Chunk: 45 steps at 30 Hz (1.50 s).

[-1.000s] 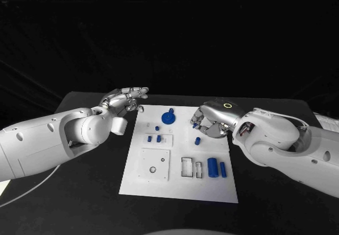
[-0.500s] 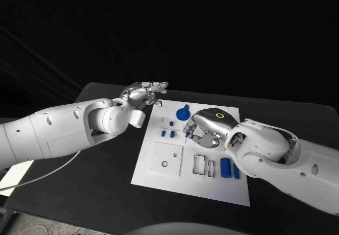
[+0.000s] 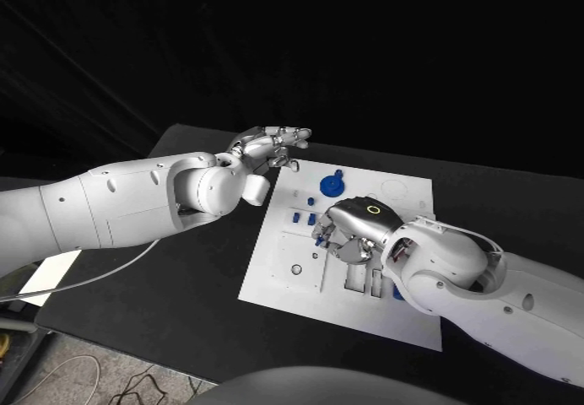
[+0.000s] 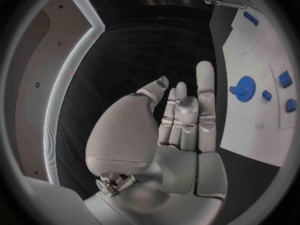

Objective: Assemble the parts on the task board

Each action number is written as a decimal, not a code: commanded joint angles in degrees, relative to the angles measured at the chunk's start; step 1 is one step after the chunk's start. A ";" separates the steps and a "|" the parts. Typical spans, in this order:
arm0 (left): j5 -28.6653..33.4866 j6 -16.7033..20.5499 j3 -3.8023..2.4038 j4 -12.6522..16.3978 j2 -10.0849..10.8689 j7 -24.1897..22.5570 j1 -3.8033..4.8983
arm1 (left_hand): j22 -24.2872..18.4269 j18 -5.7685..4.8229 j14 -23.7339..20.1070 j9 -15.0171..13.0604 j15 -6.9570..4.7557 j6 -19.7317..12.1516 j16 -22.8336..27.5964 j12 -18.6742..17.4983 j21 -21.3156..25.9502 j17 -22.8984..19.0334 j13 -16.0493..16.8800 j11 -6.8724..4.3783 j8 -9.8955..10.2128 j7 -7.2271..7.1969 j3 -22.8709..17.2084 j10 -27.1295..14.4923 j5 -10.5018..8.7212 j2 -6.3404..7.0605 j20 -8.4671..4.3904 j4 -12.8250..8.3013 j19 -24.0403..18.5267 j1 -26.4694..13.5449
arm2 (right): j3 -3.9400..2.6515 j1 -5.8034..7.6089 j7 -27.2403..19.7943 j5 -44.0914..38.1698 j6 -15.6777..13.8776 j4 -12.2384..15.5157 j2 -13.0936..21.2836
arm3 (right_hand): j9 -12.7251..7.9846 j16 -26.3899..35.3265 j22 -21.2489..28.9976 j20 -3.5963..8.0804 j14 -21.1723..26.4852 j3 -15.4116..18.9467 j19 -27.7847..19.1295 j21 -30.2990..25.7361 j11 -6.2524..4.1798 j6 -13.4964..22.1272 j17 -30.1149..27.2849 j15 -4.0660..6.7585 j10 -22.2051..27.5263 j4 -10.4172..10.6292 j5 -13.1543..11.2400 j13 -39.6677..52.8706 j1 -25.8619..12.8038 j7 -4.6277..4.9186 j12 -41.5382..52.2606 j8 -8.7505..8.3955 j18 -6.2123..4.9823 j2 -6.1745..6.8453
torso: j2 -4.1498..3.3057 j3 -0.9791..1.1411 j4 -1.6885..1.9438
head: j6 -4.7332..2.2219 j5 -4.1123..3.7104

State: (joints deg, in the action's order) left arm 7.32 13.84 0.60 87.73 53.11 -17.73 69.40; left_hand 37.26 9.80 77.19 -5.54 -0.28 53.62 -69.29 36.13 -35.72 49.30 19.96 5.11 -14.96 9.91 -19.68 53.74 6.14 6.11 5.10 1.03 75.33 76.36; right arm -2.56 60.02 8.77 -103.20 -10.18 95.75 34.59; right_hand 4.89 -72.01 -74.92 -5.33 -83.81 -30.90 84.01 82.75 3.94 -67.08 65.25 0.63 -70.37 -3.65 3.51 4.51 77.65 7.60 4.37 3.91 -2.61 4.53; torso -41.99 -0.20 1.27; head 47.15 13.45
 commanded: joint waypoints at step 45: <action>-0.27 -0.92 -0.04 0.30 0.00 -0.23 0.08 | 0.04 0.45 -0.17 -0.04 0.47 -0.65 -0.23 0.49 0.25 -0.06 0.01 0.01 -0.41 -0.09 0.02 -0.67 0.39 0.02 0.55 -0.29 0.03 0.68 | 1.24 -1.53 -1.18 -0.22 2.90 -3.75 -2.02 | 0.05 -0.34 -3.25 0.46 -2.21 0.04 3.05 0.16 -0.10 -0.19 0.00 0.42 -0.07 0.13 -0.16 0.02 -0.37 0.06 -0.29 0.14 0.21 0.04 | 0.06 0.07 -0.15 | 1.37 0.74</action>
State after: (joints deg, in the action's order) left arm 7.30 13.80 0.60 87.97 53.12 -17.73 69.42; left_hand 37.26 9.80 77.00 -5.53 -0.09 53.41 -69.29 36.42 -35.72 49.30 19.95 5.11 -15.19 9.69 -19.68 53.34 6.14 6.11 5.10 1.03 75.33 76.36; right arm -1.45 58.66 7.47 -102.82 -8.36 91.99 32.46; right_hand 4.83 -72.01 -74.95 -5.34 -84.02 -30.90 84.01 82.75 3.96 -66.93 65.25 0.84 -70.37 -3.65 3.38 4.51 77.66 7.80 4.37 3.89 -2.61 4.54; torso -41.93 -0.16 1.16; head 48.45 14.16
